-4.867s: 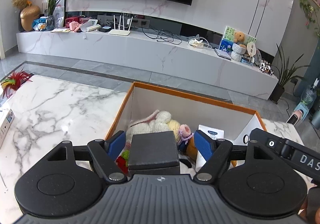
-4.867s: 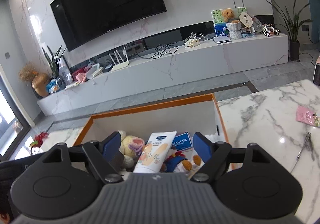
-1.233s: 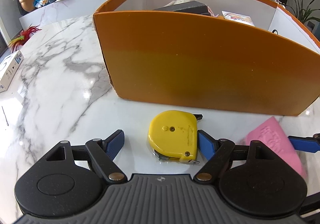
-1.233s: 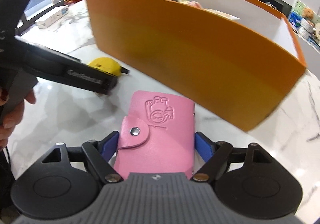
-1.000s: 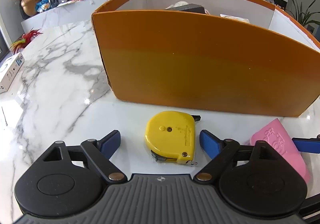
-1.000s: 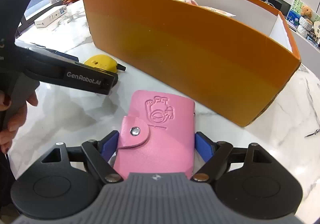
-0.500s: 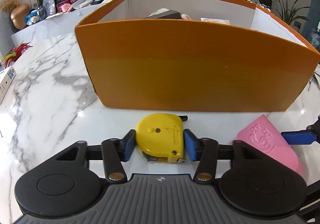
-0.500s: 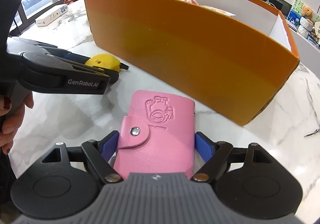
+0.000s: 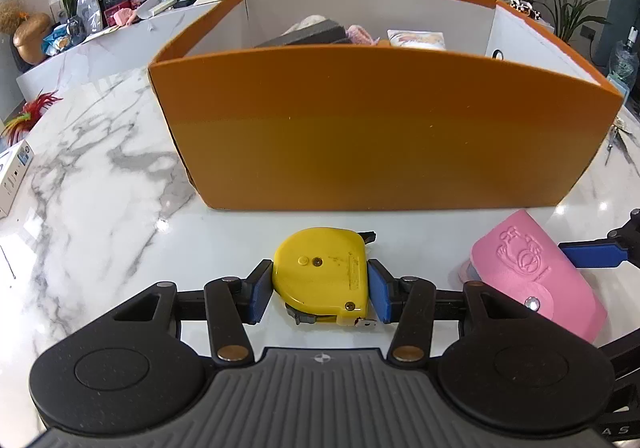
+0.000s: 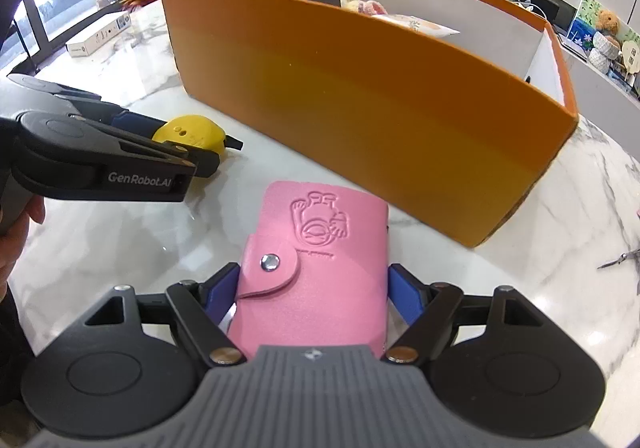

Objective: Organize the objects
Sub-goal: 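Lift the tape measure and pink wallet and carry both over the orange box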

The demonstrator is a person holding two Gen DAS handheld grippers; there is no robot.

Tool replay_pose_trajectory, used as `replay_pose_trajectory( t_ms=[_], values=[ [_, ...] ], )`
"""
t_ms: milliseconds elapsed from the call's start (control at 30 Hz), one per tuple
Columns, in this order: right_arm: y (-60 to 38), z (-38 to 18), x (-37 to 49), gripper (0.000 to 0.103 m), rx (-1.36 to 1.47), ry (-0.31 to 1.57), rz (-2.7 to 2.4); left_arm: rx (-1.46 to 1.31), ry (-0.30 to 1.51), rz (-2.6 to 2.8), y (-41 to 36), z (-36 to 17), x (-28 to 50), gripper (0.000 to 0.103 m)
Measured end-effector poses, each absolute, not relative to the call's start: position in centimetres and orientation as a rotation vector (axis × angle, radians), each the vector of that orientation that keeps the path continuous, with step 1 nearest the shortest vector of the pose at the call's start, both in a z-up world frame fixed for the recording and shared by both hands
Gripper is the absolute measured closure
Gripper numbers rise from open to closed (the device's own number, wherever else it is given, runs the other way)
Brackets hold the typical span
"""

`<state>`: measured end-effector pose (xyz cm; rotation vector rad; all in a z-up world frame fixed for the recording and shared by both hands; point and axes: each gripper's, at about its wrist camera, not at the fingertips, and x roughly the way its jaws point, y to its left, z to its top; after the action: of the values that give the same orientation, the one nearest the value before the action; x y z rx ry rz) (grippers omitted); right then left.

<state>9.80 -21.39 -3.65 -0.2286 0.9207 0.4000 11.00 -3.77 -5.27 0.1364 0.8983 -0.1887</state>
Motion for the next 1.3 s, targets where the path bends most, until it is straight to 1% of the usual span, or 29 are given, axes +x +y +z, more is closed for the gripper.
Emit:
replay_pose_trajectory(
  t_ms=[167,433,733,867,1033,1100,1300],
  values=[
    [-21.8,-2.3,8.9,0.023,-0.195,0.904,0.414,0.131,0.884,-0.197,-3.5,-4.2,10.3,0.046],
    [-22.2,1.1,6.6,0.024,-0.133,0.833,0.435,0.122,0.814,-0.203,-3.2,-1.3,8.8,0.046],
    [-24.0,7.3,4.9,0.023,-0.032,0.643,0.405,0.071,0.696,-0.181,-2.7,3.4,8.9,0.046],
    [-25.0,9.2,6.0,0.023,0.022,0.567,0.363,0.039,0.633,-0.166,-2.9,5.6,10.6,0.045],
    [-26.3,10.0,8.5,0.023,0.132,0.500,0.294,-0.005,0.579,-0.157,-3.8,7.2,14.2,0.045],
    [-26.7,9.9,9.7,0.023,0.169,0.494,0.268,-0.043,0.564,-0.149,-3.9,7.1,15.5,0.045],
    [-27.3,8.3,13.1,0.023,0.260,0.506,0.228,-0.092,0.611,-0.142,-4.4,5.7,19.4,0.045]
  ],
)
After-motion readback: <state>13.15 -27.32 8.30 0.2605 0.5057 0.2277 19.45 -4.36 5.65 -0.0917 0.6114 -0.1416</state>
